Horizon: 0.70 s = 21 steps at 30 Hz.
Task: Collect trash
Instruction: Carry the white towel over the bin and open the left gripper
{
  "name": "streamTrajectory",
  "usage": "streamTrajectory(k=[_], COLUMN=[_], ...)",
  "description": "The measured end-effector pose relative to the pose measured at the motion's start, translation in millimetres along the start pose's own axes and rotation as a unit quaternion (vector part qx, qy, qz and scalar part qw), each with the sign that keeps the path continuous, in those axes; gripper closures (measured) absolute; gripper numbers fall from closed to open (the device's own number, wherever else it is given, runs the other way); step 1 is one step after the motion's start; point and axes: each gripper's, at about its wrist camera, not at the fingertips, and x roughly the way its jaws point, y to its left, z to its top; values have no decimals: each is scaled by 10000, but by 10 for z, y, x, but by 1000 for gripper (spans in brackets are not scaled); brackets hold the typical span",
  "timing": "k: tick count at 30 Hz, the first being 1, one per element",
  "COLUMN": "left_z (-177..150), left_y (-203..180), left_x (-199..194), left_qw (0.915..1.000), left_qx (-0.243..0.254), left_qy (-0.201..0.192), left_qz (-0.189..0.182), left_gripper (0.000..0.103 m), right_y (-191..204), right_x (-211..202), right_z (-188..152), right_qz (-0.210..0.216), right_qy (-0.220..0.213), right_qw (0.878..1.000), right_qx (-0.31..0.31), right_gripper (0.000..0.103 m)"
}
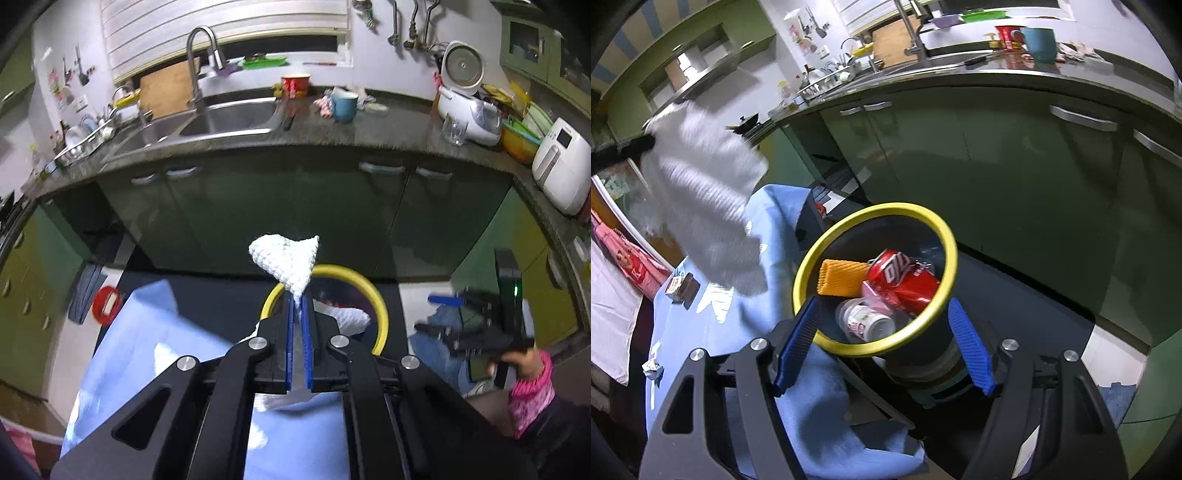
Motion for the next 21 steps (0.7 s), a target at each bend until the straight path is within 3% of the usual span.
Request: streamTrajectory(k=[7,15,16,19,21], left_z=[256,-1,-58,-238,-318], left_y=[-198,-278,-280,-306,-304], left_x=[655,1341,1446,1848,2015], left_qw=[9993,9972,9964,9926,9910], left_qx=[-129,-283,-307,-379,-445], left_qy=[-12,563,678,1091,1211], left_qz=[-354,-391,-398,-366,-364], left_gripper=[98,97,91,42,41], right_y=[-194,-325,-324,-297,-261], right_x=[-23,-81,-71,-47,-60], right_z=[-77,-74,-71,-71,-72], right_qz=[-6,-33,-33,10,46], right_qy=[41,-15,0,25,22], right_qw=[9999,9997,9997,9997,9997], right_qx=[149,253,248,243,220], right_gripper=[35,35,35,35,35])
